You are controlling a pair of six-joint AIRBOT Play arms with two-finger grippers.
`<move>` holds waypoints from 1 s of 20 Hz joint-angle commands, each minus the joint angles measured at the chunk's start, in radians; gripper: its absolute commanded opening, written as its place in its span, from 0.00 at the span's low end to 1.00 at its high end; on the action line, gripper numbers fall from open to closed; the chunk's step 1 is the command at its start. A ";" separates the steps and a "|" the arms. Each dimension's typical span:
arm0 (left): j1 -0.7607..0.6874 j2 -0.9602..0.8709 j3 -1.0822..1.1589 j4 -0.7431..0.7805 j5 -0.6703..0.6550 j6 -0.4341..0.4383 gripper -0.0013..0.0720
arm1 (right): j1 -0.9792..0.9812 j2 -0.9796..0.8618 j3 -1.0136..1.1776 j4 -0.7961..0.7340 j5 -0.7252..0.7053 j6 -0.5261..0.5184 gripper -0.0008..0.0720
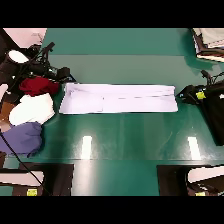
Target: Fold the shirts.
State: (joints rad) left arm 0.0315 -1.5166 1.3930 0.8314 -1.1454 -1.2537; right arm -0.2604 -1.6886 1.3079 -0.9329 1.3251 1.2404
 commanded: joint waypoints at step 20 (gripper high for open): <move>-0.464 -0.422 0.356 -0.052 0.153 -0.110 0.05 | 0.153 0.237 0.095 0.220 0.091 0.010 0.03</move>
State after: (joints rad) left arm -0.3782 -1.8450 1.6264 0.7799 -0.9756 -1.3380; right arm -0.1135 -1.5383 1.4017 -0.8459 1.4147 1.2316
